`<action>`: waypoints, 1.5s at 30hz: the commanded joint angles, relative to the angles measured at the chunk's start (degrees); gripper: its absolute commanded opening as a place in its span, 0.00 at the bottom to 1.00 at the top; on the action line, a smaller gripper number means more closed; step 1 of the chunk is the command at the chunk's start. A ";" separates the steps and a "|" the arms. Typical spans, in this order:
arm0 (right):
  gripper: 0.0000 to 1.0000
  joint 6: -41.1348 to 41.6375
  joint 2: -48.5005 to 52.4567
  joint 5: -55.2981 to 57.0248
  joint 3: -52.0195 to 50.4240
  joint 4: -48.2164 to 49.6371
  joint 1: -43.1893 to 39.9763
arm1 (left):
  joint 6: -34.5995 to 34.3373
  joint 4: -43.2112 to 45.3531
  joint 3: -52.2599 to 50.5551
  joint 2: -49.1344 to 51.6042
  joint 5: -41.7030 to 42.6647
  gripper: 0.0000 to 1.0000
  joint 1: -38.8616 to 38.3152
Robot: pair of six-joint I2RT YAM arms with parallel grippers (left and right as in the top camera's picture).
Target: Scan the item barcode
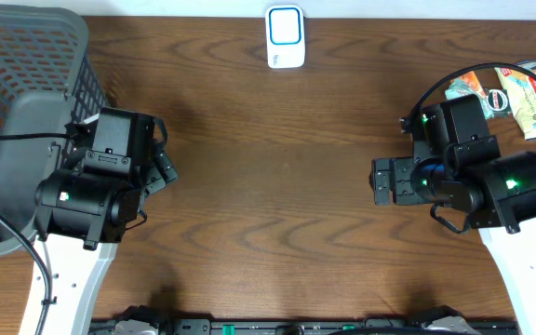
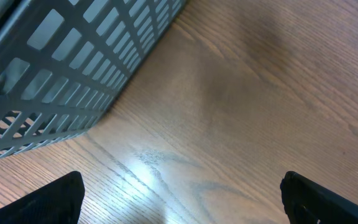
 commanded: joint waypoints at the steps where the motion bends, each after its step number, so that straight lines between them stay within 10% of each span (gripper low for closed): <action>1: 0.99 0.68 -0.22 -2.03 -0.26 -0.11 0.33 | -0.26 -0.20 0.11 -0.09 -1.16 1.00 0.31; 45: 0.99 2.84 -23.93 -1.66 -10.49 6.84 0.33 | -0.26 -0.20 0.11 -0.07 -1.16 1.00 0.31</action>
